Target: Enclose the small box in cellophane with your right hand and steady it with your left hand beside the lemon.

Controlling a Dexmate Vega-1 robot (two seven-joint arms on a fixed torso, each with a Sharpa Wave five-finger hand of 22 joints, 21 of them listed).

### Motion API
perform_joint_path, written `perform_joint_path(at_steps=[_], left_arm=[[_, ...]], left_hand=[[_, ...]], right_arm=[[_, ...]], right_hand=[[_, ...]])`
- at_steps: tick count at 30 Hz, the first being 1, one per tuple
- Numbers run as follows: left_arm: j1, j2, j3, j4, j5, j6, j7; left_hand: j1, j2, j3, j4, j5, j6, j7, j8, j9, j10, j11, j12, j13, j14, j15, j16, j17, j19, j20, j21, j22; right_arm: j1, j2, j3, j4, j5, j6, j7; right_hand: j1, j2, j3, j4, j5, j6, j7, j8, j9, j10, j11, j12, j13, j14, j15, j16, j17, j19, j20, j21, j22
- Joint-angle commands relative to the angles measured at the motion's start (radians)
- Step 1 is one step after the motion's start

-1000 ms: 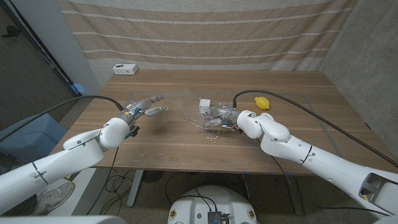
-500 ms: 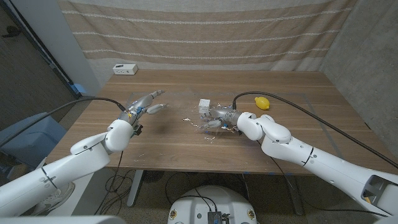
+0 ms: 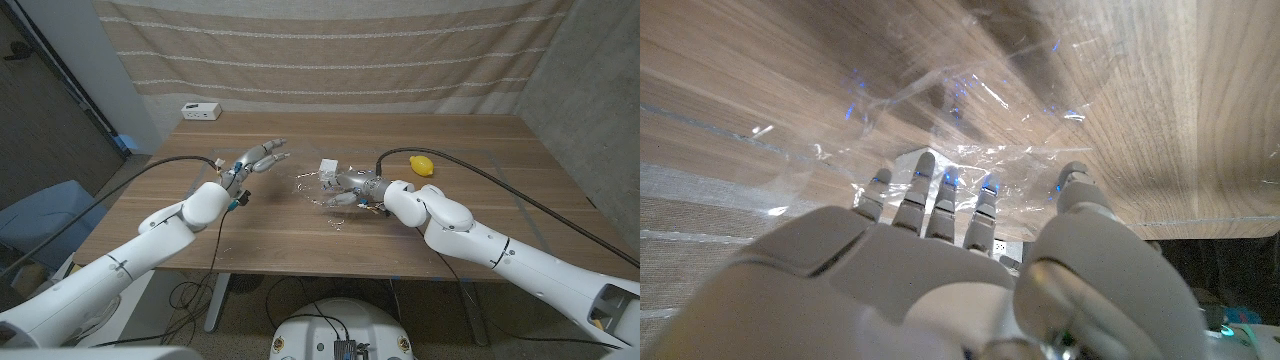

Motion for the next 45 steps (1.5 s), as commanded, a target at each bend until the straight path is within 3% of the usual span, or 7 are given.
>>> perform_joint_path(at_steps=[1,12,23,30,36,39,45], left_arm=[[-0.136,-0.085,0.062,0.095,-0.129,0.086,-0.158],[-0.153,-0.056,0.082,0.035,-0.176,0.257,-0.170],[-0.130,-0.043,0.087,0.027,-0.218,0.279,-0.156],[-0.122,-0.035,0.090,0.012,-0.216,0.282,-0.134],[-0.132,-0.040,0.100,0.016,-0.210,0.274,-0.130],[-0.140,-0.044,0.104,0.022,-0.208,0.272,-0.130],[-0.159,-0.054,0.112,0.042,-0.206,0.267,-0.138]], left_hand=[[-0.042,-0.018,-0.024,0.009,-0.001,-0.033,0.035,-0.006,0.001,-0.028,0.019,-0.005,-0.002,-0.028,0.026,0.000,0.001,-0.013,0.002,-0.006,0.000],[-0.079,0.007,-0.030,0.039,0.003,-0.043,0.049,0.000,0.000,-0.042,0.014,-0.003,-0.003,-0.064,0.023,0.000,0.005,-0.046,0.014,-0.020,0.000],[-0.096,0.022,-0.029,0.055,0.006,-0.047,0.058,0.001,0.000,-0.035,0.020,0.003,-0.004,-0.060,0.029,0.006,0.005,-0.044,0.023,-0.020,0.000],[-0.099,0.027,-0.026,0.059,0.007,-0.044,0.044,0.004,-0.001,-0.031,0.014,0.005,-0.004,-0.058,0.025,0.007,0.003,-0.043,0.025,-0.020,0.000],[-0.101,0.024,-0.027,0.060,0.007,-0.041,0.037,0.005,-0.001,-0.032,0.014,0.005,-0.005,-0.058,0.023,0.007,0.002,-0.045,0.025,-0.020,0.000],[-0.103,0.022,-0.027,0.060,0.007,-0.039,0.034,0.006,-0.001,-0.032,0.016,0.006,-0.005,-0.058,0.023,0.007,0.002,-0.045,0.026,-0.021,0.000],[-0.106,0.018,-0.029,0.060,0.007,-0.034,0.030,0.008,-0.001,-0.031,0.020,0.007,-0.005,-0.058,0.024,0.007,0.001,-0.044,0.029,-0.021,-0.001]], right_arm=[[-0.039,-0.034,0.042,-0.027,0.031,0.042,-0.047],[-0.091,-0.059,0.102,-0.054,0.085,0.067,-0.113],[-0.180,-0.095,0.206,-0.106,0.188,0.073,-0.224],[-0.271,-0.071,0.288,-0.116,0.271,0.056,-0.384],[-0.297,-0.054,0.300,-0.123,0.255,-0.008,-0.470],[-0.281,-0.079,0.306,-0.129,0.283,-0.039,-0.417],[-0.234,-0.165,0.307,-0.120,0.362,-0.016,-0.272]], right_hand=[[0.003,0.006,0.008,-0.002,0.007,0.017,-0.001,0.008,0.003,0.015,0.001,0.000,-0.001,0.011,-0.002,-0.001,-0.003,0.010,0.004,0.005,0.001],[0.006,0.007,0.013,-0.005,0.008,0.022,0.001,0.007,0.003,0.019,0.004,-0.003,-0.002,0.017,-0.003,-0.005,-0.012,0.026,0.003,0.008,0.001],[0.020,0.015,0.029,-0.011,0.010,0.042,0.011,0.009,0.003,0.035,0.001,-0.007,-0.004,0.047,-0.015,-0.004,-0.024,0.086,-0.009,0.024,-0.001],[0.045,0.048,0.055,-0.013,0.010,0.061,0.013,0.010,0.003,0.058,-0.003,-0.007,-0.006,0.078,-0.028,0.004,-0.028,0.137,-0.019,0.035,-0.004],[0.065,0.045,0.060,-0.019,0.000,0.037,0.011,-0.003,0.003,0.044,-0.009,-0.021,-0.007,0.080,-0.037,0.008,-0.027,0.186,-0.036,0.047,-0.004],[0.132,0.042,0.092,-0.044,-0.001,-0.016,0.013,-0.015,0.004,-0.003,-0.008,-0.051,-0.008,0.051,-0.025,-0.013,-0.041,0.177,-0.028,0.032,-0.004],[0.357,0.044,0.277,-0.055,0.037,-0.102,-0.011,-0.016,0.004,-0.107,-0.006,-0.117,-0.007,-0.041,0.001,-0.096,-0.079,0.111,-0.014,-0.024,-0.006]])
